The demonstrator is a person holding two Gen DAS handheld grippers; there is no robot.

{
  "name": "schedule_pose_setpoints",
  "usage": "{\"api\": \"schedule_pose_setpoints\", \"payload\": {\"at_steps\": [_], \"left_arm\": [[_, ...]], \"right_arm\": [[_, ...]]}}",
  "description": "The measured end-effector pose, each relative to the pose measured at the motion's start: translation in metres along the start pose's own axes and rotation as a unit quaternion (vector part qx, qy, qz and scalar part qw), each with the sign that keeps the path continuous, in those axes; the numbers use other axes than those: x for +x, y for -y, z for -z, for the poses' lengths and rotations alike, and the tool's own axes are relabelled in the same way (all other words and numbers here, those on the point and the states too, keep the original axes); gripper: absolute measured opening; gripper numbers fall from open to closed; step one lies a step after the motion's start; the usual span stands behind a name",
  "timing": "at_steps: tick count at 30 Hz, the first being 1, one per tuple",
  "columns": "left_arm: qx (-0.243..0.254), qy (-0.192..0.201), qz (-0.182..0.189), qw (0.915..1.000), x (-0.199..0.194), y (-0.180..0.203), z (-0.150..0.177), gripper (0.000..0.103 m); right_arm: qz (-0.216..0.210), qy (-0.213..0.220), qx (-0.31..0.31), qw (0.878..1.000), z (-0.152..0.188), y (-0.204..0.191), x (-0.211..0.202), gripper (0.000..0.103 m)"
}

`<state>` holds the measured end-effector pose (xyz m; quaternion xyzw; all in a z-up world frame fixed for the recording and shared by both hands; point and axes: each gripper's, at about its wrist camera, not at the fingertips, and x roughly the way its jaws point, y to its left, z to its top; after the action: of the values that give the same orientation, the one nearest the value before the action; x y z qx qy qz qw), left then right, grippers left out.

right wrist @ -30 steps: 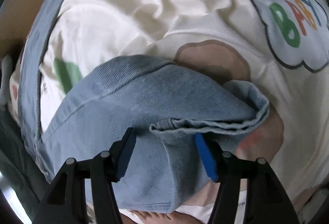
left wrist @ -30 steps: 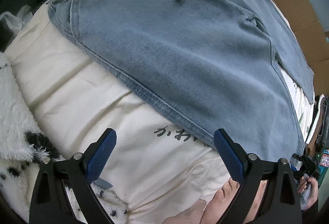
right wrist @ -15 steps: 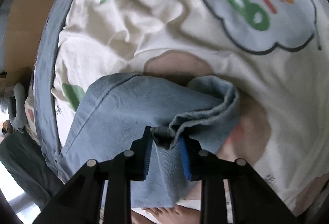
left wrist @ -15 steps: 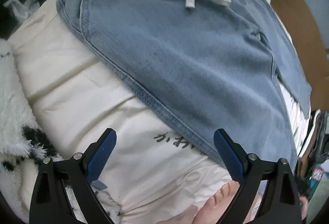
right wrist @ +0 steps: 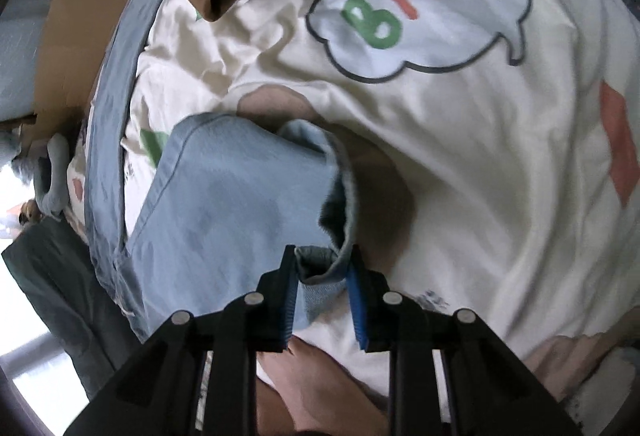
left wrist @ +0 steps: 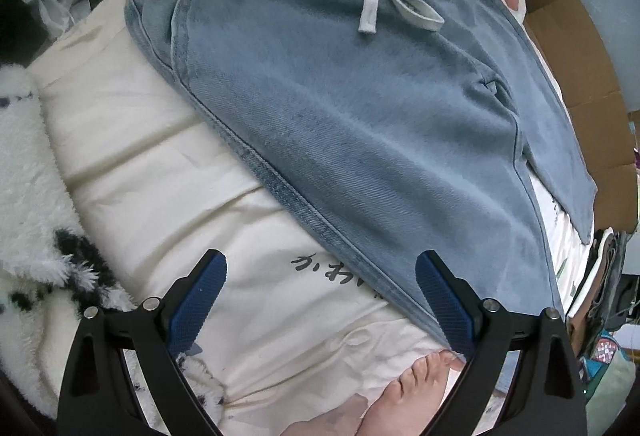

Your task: Fold clothes

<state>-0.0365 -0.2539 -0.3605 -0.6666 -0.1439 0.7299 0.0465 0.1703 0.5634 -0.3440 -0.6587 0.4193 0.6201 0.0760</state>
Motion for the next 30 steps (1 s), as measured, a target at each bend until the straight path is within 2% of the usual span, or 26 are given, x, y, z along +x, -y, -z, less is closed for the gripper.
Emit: {"api": "schedule_pose_setpoints", "payload": {"at_steps": [3,5,6,11,14,19,26,27,29,30], "left_arm": [[-0.002,0.003,-0.002,1.0,-0.006,-0.003,0.0,0.096],[-0.005,0.004,-0.001,1.0,-0.014,-0.026,-0.015,0.096],[-0.007,0.004,-0.001,1.0,-0.017,-0.031,-0.011,0.096],[-0.004,0.001,-0.007,1.0,-0.017,-0.025,-0.008,0.096],[0.0,-0.003,-0.014,0.9999,-0.011,-0.018,-0.01,0.096],[0.001,-0.007,-0.024,0.9997,-0.007,-0.017,-0.012,0.096],[-0.006,-0.01,-0.024,0.9996,0.001,-0.016,-0.01,0.096],[-0.007,-0.009,-0.023,0.9997,0.002,-0.016,-0.01,0.096],[-0.009,-0.008,-0.021,0.9997,0.004,-0.017,-0.011,0.096],[-0.01,-0.008,-0.019,0.9997,0.005,-0.017,-0.011,0.096]], "right_arm": [[-0.002,-0.004,-0.009,1.0,0.007,0.011,-0.007,0.021],[-0.007,-0.007,-0.016,1.0,0.01,0.016,-0.01,0.021],[-0.008,-0.007,-0.022,1.0,0.011,0.017,-0.01,0.021],[-0.014,-0.02,-0.041,0.999,0.015,0.027,0.004,0.023],[-0.032,-0.031,-0.029,0.999,0.013,0.038,0.016,0.026],[-0.054,-0.038,-0.013,0.998,0.012,0.054,0.021,0.041],[-0.051,-0.049,-0.014,0.997,0.006,0.057,0.033,0.043],[-0.053,-0.054,-0.014,0.997,0.005,0.057,0.036,0.042],[-0.056,-0.065,-0.014,0.996,0.005,0.055,0.042,0.03],[-0.057,-0.07,-0.014,0.996,0.004,0.054,0.045,0.013]]}}
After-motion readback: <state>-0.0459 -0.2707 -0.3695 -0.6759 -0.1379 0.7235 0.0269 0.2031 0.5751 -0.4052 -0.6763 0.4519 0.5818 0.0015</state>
